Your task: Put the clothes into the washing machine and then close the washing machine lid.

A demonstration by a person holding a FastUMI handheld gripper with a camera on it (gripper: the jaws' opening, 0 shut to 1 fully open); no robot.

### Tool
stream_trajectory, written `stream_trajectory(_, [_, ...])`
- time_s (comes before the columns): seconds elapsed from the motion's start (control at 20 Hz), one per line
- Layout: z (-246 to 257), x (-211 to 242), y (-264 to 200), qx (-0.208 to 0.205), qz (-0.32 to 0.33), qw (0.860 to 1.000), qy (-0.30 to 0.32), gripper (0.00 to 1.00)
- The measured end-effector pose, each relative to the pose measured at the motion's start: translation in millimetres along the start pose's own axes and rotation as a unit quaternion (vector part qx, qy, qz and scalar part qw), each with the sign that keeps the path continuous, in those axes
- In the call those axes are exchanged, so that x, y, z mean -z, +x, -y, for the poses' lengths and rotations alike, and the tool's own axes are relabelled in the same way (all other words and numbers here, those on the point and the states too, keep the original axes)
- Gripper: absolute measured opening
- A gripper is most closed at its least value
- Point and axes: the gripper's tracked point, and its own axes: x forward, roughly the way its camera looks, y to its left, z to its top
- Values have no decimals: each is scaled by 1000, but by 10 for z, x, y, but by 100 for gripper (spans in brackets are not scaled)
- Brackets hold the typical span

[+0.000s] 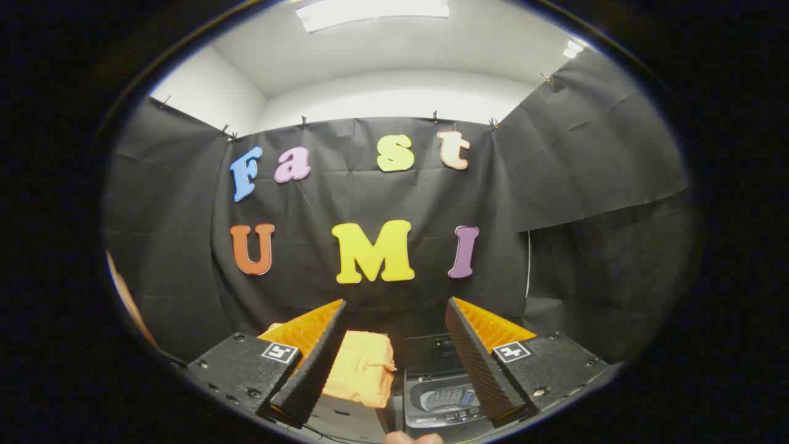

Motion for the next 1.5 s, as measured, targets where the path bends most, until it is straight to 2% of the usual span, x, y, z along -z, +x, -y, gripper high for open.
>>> stream_trajectory(0.45, [-217, 96, 78, -3, -17, 1000, 8, 100])
stream_trajectory(0.6, [-371, 67, 54, -25, -18, 1000, 3, 100])
stream_trajectory(1.0, [-581, -51, 99, -14, -7, 1000, -11, 100])
stream_trajectory(1.5, [-1312, 97, 396, -22, -32, 999, -7, 100])
